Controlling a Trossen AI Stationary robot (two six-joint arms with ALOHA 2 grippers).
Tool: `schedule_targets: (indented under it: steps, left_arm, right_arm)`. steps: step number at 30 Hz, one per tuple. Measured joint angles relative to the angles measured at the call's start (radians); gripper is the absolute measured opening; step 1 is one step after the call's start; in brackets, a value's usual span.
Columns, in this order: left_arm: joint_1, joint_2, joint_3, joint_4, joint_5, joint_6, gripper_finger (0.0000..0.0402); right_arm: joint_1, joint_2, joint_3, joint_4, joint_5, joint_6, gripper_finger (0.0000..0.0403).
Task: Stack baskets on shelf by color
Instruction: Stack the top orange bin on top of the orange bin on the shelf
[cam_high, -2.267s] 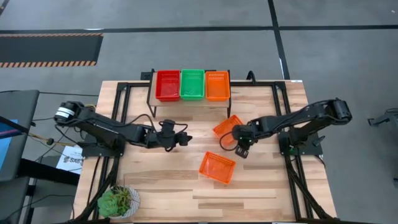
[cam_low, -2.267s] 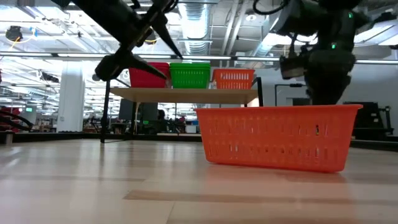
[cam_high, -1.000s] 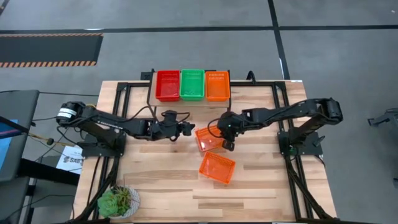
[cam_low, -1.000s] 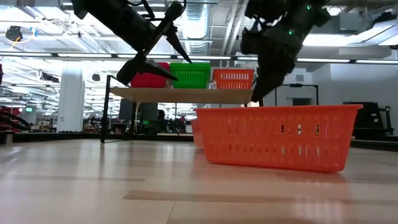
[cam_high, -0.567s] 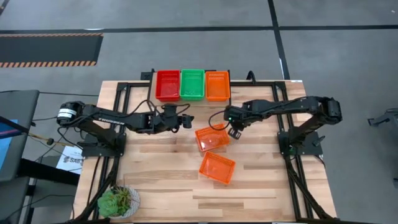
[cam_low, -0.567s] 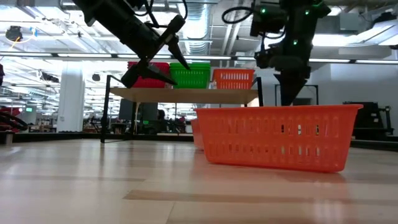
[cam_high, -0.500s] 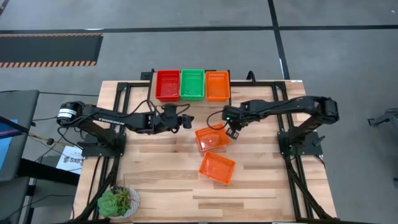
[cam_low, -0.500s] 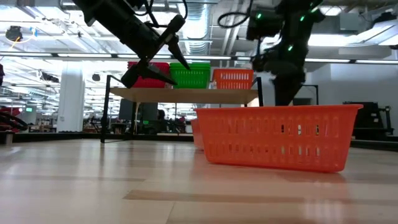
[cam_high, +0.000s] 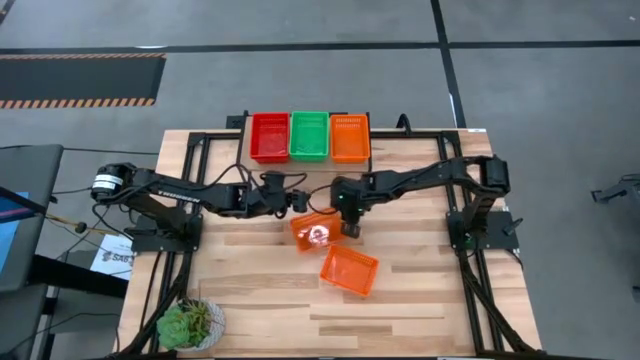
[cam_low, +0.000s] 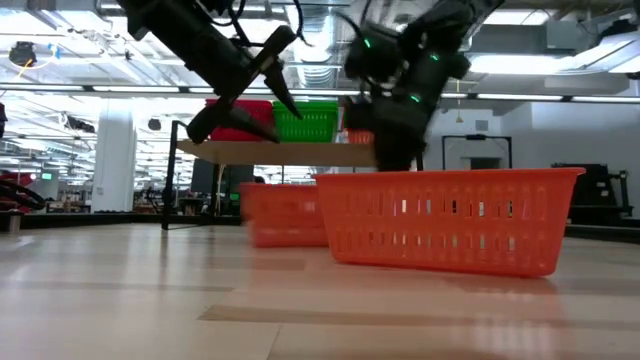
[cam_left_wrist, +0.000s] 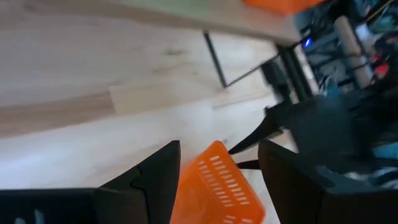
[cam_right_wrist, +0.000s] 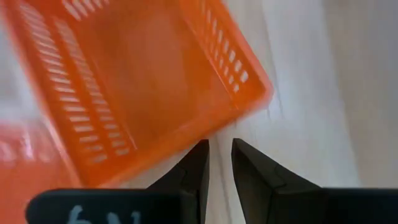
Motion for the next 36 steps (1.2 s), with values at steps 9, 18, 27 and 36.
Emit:
schedule_targets:
  steps: [9, 18, 27, 36]
  left_arm:
    - [0.013, 0.0, 0.0, -0.115, 0.201, 0.172, 0.0203]
    - [0.014, -0.001, 0.001, -0.267, 0.338, 0.2, 0.0203]
    - [-0.011, -0.006, 0.021, -0.48, 0.263, 0.196, 0.0203]
    - [-0.029, 0.073, 0.022, -0.48, 0.296, 0.22, 0.0203]
  right_arm:
    - [-0.004, -0.082, 0.112, -0.057, 0.019, -0.019, 0.0093]
    - [-0.014, -0.257, 0.113, -0.184, 0.046, 0.031, 0.0093]
    - [-0.012, -0.296, 0.111, -0.198, 0.064, 0.057, 0.0093]
    - [-0.006, -0.273, 0.111, -0.22, 0.063, 0.053, 0.0093]
